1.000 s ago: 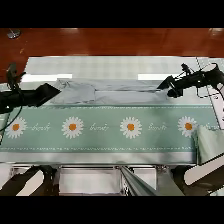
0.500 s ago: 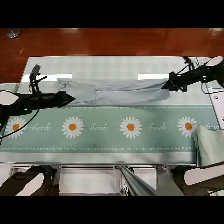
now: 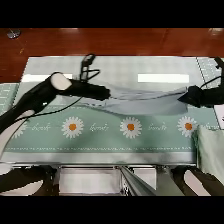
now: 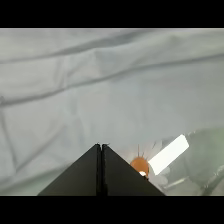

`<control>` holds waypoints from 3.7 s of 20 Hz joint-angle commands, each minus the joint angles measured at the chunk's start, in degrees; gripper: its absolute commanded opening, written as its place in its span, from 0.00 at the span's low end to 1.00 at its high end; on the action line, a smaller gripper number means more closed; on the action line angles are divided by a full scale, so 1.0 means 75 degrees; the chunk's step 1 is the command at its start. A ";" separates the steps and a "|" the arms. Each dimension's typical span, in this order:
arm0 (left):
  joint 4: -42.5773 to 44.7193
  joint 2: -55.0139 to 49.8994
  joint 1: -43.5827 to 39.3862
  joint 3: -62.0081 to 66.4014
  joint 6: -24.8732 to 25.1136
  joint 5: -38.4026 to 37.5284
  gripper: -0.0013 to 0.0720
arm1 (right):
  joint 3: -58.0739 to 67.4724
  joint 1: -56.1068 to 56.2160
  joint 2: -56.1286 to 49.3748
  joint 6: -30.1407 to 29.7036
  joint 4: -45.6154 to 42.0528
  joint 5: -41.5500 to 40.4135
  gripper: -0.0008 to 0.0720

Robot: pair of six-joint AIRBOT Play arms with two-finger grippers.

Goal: Fold the shirts.

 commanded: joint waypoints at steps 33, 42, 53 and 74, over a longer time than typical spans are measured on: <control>0.0408 0.4788 0.5202 0.0012 -0.0475 -0.2690 0.05 | 0.4045 0.5205 -0.4086 0.0490 0.0749 -0.2250 0.04; 0.0373 0.7813 0.5327 -0.4042 -0.1113 -0.2562 0.05 | 0.7533 0.6362 -0.8160 0.0979 0.0743 -0.1763 0.04; 0.0350 0.7399 0.5327 -0.4325 -0.1102 -0.1606 0.05 | 0.7968 0.6263 -0.8664 0.0793 0.2311 -0.2276 0.87; -0.0644 0.6280 0.5324 -0.6044 -0.0612 -0.1230 0.05 | -0.4132 0.3646 -0.0577 0.2614 0.2075 -0.6175 0.86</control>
